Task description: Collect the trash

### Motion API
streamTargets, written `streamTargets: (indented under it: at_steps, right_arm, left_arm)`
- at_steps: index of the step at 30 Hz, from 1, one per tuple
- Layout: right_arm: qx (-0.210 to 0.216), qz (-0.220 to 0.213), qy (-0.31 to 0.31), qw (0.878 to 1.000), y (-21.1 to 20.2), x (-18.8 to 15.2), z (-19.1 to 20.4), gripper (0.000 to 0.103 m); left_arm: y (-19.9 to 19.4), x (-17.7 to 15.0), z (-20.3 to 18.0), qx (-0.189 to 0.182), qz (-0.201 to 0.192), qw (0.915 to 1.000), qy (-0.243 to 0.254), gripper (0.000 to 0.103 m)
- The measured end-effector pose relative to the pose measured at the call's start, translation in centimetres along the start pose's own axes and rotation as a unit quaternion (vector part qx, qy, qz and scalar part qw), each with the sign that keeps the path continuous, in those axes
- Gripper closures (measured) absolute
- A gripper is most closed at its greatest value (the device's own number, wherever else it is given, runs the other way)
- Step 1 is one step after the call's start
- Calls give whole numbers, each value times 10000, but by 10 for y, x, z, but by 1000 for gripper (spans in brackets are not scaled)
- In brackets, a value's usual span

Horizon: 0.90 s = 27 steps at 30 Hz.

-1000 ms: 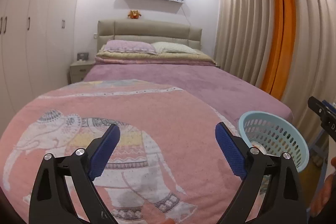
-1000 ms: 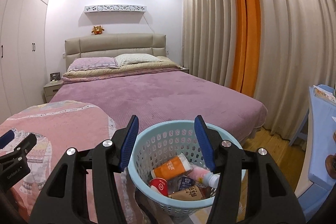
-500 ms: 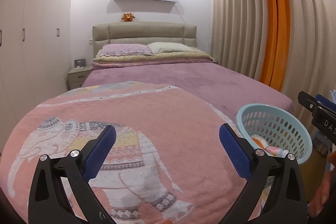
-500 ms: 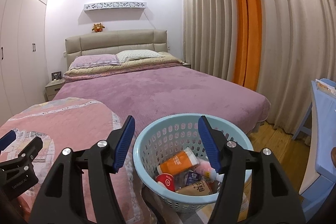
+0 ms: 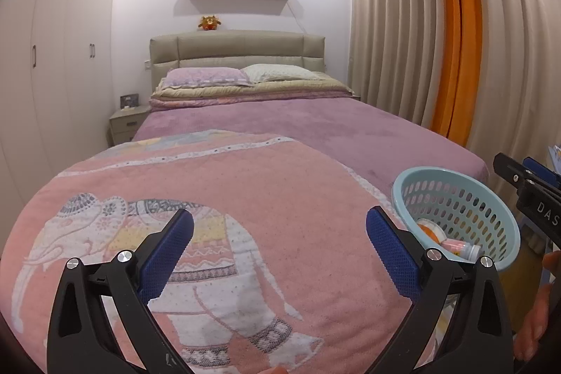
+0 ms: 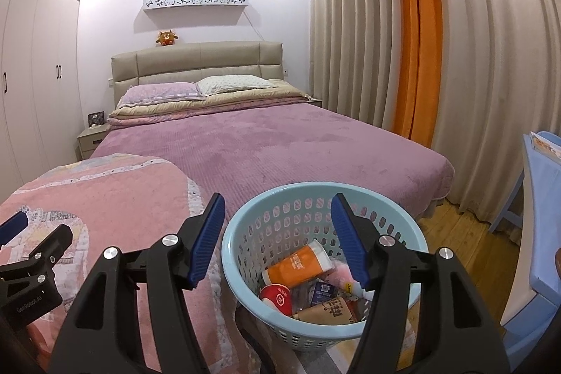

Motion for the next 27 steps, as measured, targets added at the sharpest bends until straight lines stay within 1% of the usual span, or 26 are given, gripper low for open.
streamTargets:
  at_steps: [15, 27]
  right_arm:
    - [-3, 38, -6, 10000, 2, 0, -3, 44]
    - [86, 90, 10, 9999, 1, -1, -6, 44]
  left_arm:
    - [0, -1, 3, -14, 36, 10000, -28, 7]
    - [-1, -5, 6, -83, 49, 10000, 12, 7]
Point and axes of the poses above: each gripper's, at about its wrist camera, not at the fingertips, and y roughly the way its jaws point, z to its left, x to its top, the point moved 1 cm from there along y, roughly the way its jaws point, and after that the axes turned 12 degrees about y, right-handed, at the moved point
